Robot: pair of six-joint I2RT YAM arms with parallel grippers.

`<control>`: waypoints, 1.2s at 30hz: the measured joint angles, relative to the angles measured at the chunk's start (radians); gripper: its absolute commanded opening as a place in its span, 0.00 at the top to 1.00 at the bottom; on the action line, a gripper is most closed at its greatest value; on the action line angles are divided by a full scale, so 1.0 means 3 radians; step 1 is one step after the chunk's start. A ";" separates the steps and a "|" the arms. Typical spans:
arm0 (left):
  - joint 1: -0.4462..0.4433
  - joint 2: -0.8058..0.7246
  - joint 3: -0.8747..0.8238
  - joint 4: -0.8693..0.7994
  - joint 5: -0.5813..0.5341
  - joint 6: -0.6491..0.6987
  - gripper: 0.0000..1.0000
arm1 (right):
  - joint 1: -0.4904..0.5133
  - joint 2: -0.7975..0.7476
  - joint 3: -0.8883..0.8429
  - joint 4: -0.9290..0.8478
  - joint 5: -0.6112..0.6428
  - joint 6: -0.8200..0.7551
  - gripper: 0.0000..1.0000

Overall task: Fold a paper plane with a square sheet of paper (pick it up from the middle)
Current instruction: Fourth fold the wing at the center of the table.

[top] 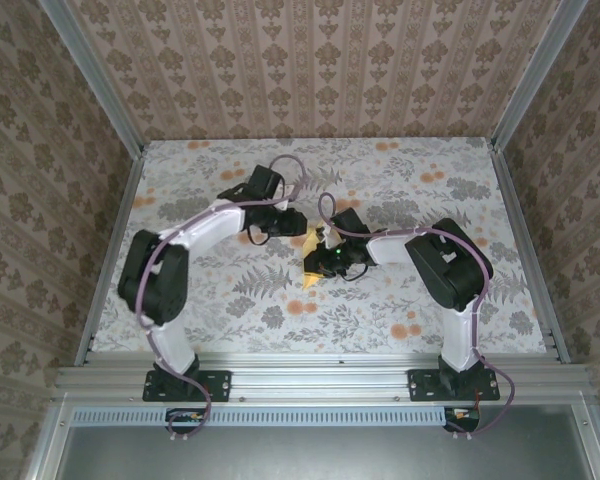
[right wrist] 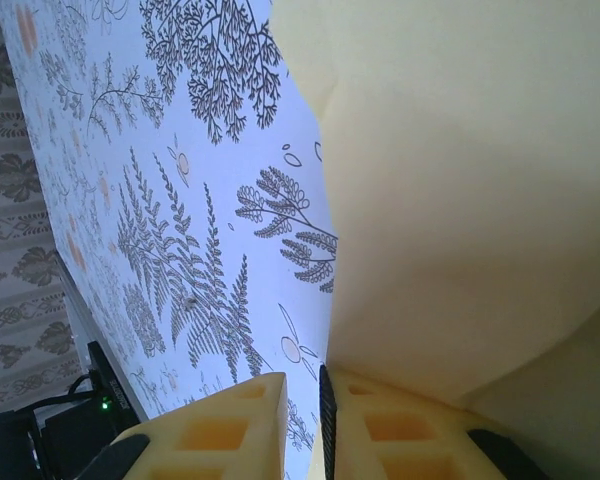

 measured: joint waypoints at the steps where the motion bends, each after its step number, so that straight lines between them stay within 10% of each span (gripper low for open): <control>1: -0.0008 -0.0142 -0.0108 0.0025 -0.0029 -0.0018 0.68 | 0.0001 0.0000 0.0004 -0.0013 0.0006 -0.0001 0.81; 15: -0.0805 -0.1071 -0.1755 0.0563 -0.0484 -0.0679 0.70 | 0.0029 0.0000 0.0071 -0.0238 0.0122 -0.0010 0.89; 36: -0.0922 -0.0467 -0.1718 0.1230 -0.0778 -0.0879 0.73 | 0.0039 0.0000 0.0076 -0.0261 0.0134 0.0004 1.00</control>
